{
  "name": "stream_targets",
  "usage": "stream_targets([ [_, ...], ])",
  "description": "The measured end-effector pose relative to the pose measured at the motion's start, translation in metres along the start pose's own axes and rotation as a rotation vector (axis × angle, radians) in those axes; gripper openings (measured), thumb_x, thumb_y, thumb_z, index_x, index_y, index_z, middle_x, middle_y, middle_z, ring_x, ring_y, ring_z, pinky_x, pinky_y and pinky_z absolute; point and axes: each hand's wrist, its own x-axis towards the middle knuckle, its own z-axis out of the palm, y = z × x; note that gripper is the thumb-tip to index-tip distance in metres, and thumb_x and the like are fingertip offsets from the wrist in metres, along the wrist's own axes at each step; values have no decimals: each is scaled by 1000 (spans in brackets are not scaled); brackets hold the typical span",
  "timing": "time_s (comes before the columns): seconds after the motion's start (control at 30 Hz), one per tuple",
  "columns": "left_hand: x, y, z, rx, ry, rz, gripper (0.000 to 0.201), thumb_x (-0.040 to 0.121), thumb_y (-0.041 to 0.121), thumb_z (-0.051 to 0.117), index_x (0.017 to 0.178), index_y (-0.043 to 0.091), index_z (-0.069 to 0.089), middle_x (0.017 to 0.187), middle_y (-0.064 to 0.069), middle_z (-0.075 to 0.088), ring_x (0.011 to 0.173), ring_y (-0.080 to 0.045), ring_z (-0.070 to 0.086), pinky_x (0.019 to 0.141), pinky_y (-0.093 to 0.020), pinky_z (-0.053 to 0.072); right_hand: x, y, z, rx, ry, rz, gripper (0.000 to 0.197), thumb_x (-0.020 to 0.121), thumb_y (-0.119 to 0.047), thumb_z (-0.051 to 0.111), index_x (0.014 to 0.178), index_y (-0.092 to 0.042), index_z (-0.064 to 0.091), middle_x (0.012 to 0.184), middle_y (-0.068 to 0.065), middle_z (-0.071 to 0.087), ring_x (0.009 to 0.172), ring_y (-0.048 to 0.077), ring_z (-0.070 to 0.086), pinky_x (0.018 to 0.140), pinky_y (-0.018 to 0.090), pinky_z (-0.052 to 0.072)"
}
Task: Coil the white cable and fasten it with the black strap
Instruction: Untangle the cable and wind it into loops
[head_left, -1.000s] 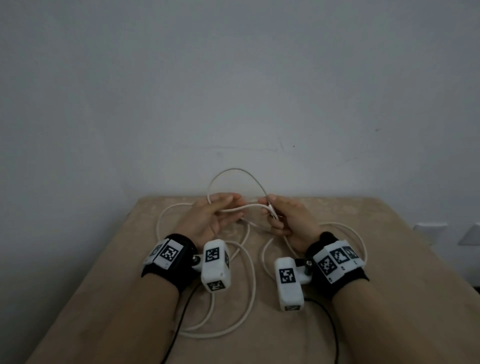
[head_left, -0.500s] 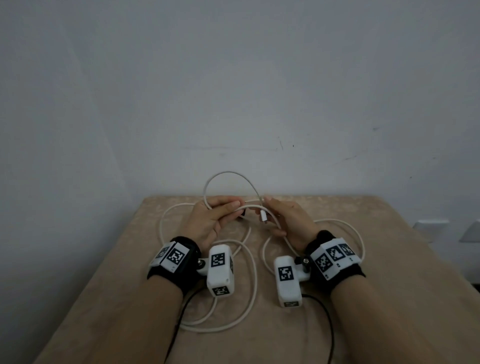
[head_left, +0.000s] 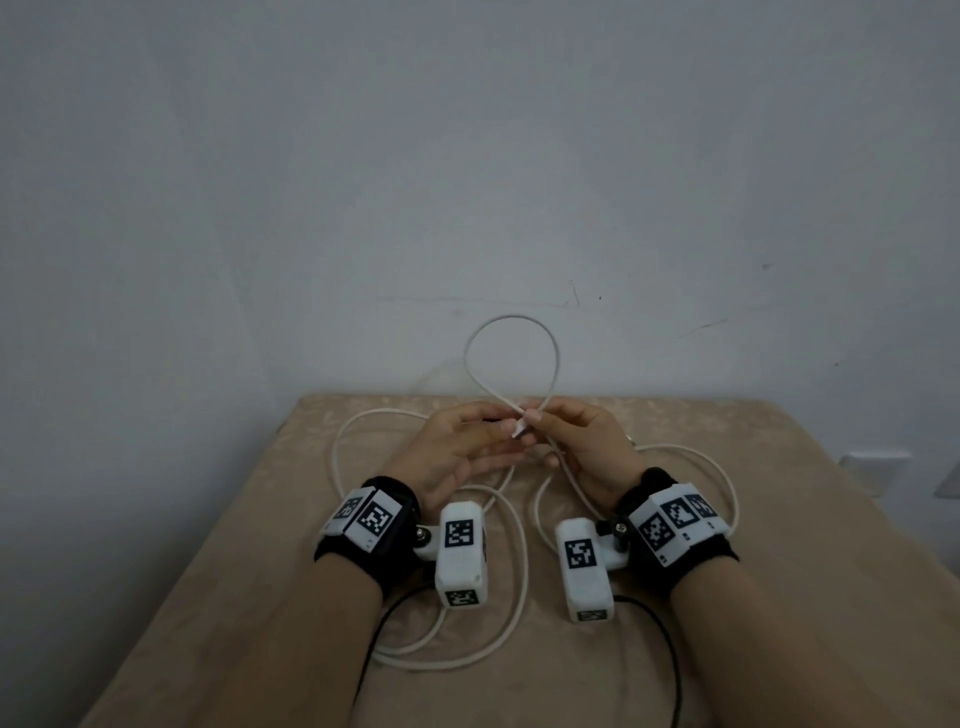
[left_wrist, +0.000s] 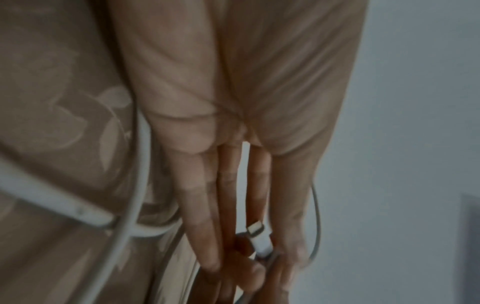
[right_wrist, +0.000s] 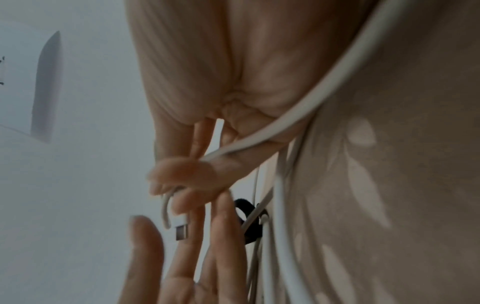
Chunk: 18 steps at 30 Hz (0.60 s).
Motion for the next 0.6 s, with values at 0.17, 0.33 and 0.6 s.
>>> stream_targets([
  [0.17,2,1,-4,84,153,33,6,83,-5,62,84,-1,66,68,-9,67,51,-7,59,52,-15,50,0,-4,-1,-11,45,43,14,88,2,57,77,-4,61,61,-2,64,40,4,42,33,12,23],
  [0.33,2,7,-10,46,195,53,18,86,-8,55,77,0,67,58,-5,62,44,-5,48,44,-12,39,3,-10,-11,190,115,32,14,87,0,55,75,-7,57,66,0,55,38,2,32,32,11,21],
  [0.6,3,8,-15,-124,154,99,17,92,6,52,88,-2,66,71,-7,68,66,-13,63,65,-20,55,4,-6,-10,134,75,15,9,58,-8,74,60,-8,66,62,7,56,39,5,40,32,12,23],
])
